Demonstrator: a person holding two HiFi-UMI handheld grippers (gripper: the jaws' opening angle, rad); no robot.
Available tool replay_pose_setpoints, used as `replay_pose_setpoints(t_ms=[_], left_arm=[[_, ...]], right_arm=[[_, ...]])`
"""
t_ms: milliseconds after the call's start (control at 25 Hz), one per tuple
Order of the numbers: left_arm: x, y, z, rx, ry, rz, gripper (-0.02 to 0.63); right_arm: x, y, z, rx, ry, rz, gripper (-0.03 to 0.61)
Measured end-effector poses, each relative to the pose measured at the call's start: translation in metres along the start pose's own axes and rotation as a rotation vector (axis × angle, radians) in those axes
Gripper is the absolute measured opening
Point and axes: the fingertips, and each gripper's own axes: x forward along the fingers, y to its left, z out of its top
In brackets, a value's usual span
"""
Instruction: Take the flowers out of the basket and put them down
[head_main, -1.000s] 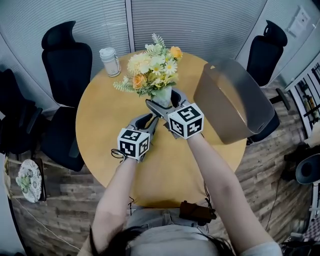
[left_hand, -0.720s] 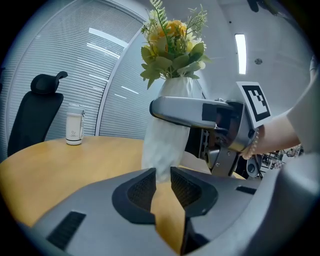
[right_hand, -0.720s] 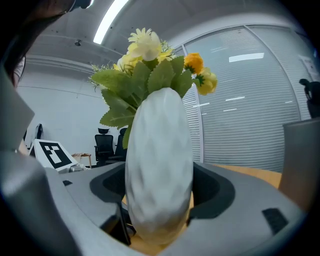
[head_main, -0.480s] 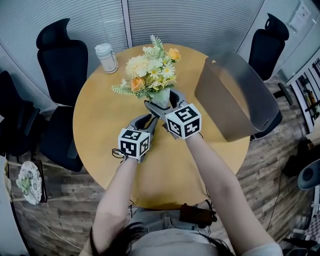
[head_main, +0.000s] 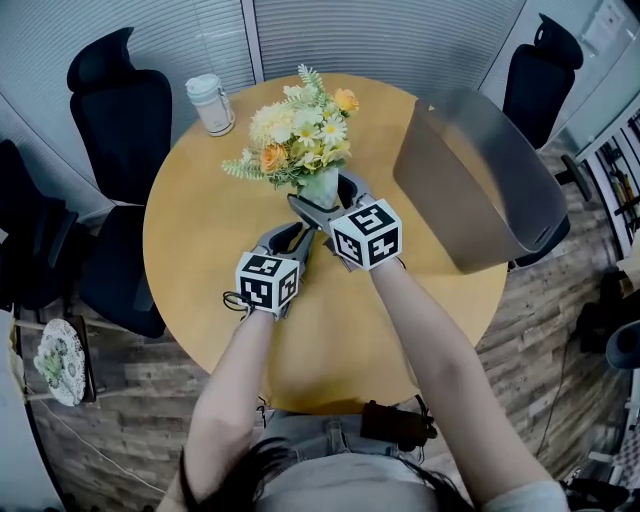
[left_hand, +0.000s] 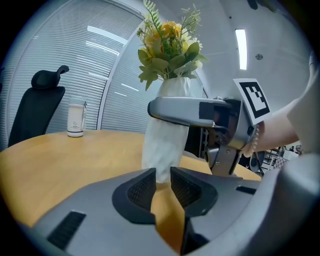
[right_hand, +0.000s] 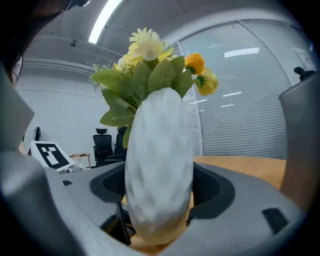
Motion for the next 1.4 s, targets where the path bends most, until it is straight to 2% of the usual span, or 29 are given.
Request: replay_pose_setpoints(t_ms=[480,760,1040,1200,1400], left_arm=[[-0.001,0.008,-0.014,0.047,0.085,0.036,0.095],[-0.01,0.016,-0.022,0.088,0.127,0.059,0.071],[-0.012,0.013,-0.018,0.063,0.099,0.038,0.065],[-0.015,0.013,-0.019,0.048,0.104,0.023,0.058],[-0.019,0.013,-0.016,-0.003,0.08,0.012,0.051]], right_arm=[[0.007,0.005,-0.013,0.005,-0.017,-0.005,0.374],[0.016,0.012,-0.023,-0.014,-0.01,-0.006,0.374],[0.014,0.019,-0.027,-0.078,-0.023,0.006,0.374],[0.012,0.02,-0.027,-0.08,-0.044,-0.01,0.374],[0.012,0.022,-0.028,-0.099,-0.043,-0.014,0.374]])
